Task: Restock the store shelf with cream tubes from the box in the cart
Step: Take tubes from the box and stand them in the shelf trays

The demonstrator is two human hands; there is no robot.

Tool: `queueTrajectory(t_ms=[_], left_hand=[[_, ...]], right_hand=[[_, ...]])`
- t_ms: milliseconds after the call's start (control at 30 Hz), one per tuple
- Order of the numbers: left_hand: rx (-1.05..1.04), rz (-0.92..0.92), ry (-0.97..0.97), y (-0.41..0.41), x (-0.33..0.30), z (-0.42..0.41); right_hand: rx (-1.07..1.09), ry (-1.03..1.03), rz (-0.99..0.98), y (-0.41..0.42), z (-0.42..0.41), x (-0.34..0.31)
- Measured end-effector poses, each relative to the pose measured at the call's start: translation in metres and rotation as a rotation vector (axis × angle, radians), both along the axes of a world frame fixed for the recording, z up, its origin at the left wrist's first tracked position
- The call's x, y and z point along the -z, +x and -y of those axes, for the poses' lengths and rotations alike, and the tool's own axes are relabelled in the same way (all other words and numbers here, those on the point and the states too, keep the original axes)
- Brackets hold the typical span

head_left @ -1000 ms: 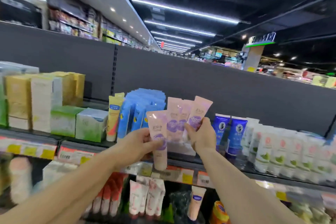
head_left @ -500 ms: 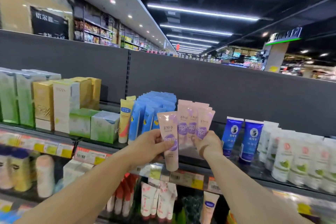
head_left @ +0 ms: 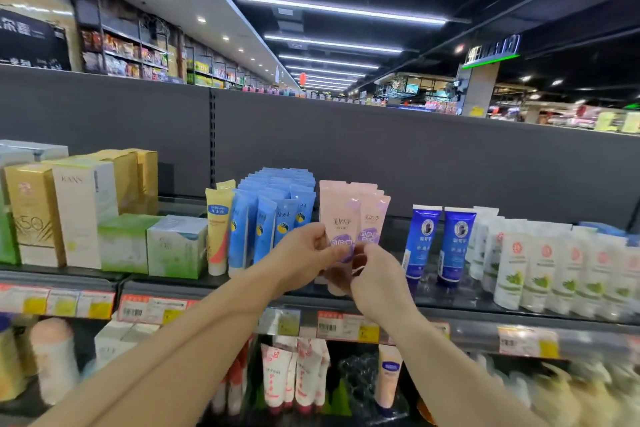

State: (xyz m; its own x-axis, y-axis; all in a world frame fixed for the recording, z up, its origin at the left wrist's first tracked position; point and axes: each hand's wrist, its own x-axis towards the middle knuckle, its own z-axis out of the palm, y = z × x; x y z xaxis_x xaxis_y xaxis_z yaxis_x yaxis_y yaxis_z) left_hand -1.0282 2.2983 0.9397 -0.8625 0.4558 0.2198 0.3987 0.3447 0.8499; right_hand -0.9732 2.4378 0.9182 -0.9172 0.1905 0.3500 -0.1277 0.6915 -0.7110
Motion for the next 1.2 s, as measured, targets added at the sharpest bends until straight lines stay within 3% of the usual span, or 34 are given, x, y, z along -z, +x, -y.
queueTrajectory(t_ms=[133,233,467,733,1033,1200], left_hand=[[-0.061,-0.023,0.114,-0.001,-0.005,0.0],[-0.069,-0.116,-0.031,0.001,0.007,0.009],[-0.047,-0.233,-0.276,-0.001,0.032,0.02],[-0.056,-0.237,-0.282,-0.008,0.044,0.021],[-0.08,-0.318,-0.305,-0.005,0.052,0.01],[-0.078,-0.313,-0.421,-0.005,0.055,0.002]], right_hand=[[0.122,-0.127,-0.152,-0.015,-0.008,-0.004],[0.25,-0.125,-0.177,-0.027,-0.014,-0.003],[0.336,0.023,-0.113,-0.045,-0.006,0.022],[0.383,0.196,0.001,-0.051,-0.005,0.021],[0.369,0.117,0.033,-0.045,-0.012,0.022],[0.376,0.355,0.138,-0.029,-0.031,0.034]])
